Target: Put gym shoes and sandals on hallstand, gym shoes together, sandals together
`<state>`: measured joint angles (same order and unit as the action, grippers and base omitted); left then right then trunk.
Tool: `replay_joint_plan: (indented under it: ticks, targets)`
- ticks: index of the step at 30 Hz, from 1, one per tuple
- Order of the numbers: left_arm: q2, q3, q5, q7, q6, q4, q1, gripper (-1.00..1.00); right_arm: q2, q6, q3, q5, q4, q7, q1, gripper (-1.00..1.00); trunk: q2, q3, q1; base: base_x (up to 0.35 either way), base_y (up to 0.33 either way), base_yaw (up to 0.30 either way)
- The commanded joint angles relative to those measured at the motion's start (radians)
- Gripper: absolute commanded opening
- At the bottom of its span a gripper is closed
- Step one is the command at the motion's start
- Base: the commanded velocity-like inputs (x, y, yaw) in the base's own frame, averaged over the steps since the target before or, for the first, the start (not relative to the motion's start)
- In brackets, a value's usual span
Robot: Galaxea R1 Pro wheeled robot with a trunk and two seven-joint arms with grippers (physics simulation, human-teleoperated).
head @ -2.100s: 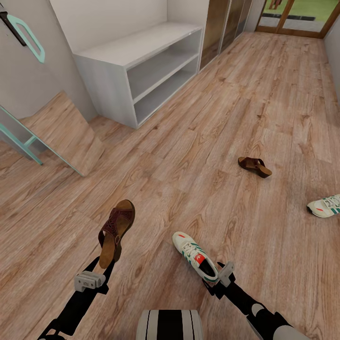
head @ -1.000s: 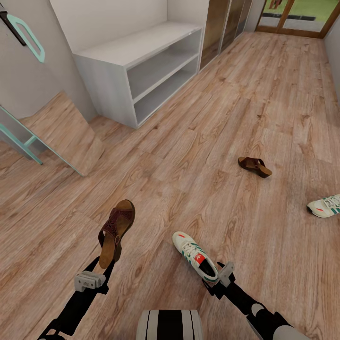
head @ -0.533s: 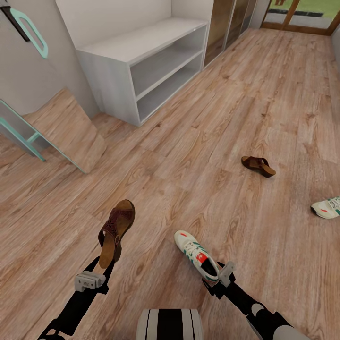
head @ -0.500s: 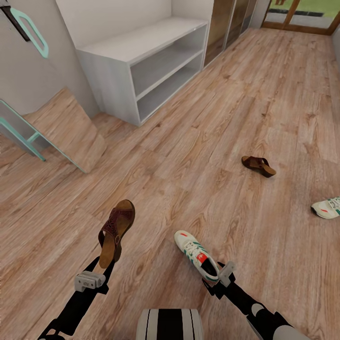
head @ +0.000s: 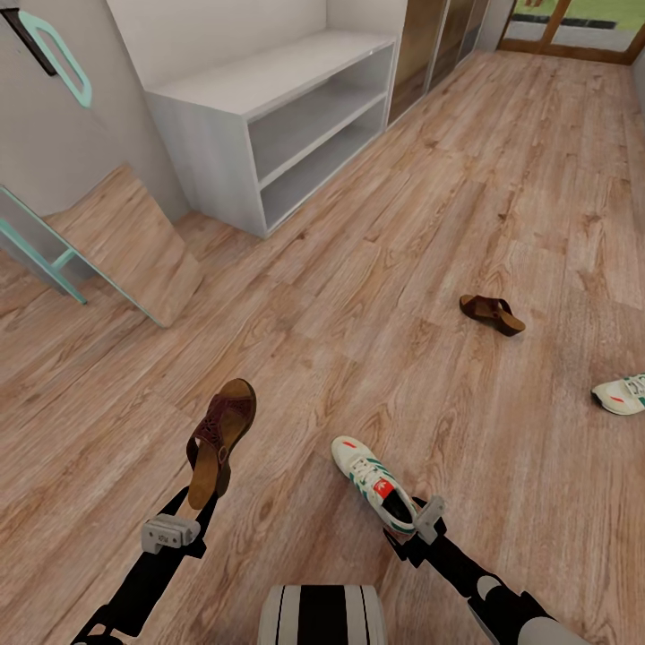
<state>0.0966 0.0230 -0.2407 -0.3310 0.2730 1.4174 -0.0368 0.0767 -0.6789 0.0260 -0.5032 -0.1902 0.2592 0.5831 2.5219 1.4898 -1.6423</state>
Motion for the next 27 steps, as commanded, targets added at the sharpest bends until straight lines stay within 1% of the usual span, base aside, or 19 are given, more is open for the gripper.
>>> replay_joint_plan:
  ticks: [1,27]
  targets:
    - [0.000,0.000,0.000,-0.001,0.000,0.000,0.000,-1.00,0.000,0.000,0.000,0.000,0.000,0.000,0.000,1.00,0.000,0.000,0.000,0.000,0.000,0.005]
    - [0.000,0.000,0.000,-0.002,0.000,0.000,0.000,-1.00,0.007,0.000,0.003,0.005,0.000,0.000,0.000,1.00,0.000,0.001,0.000,0.000,0.000,0.001]
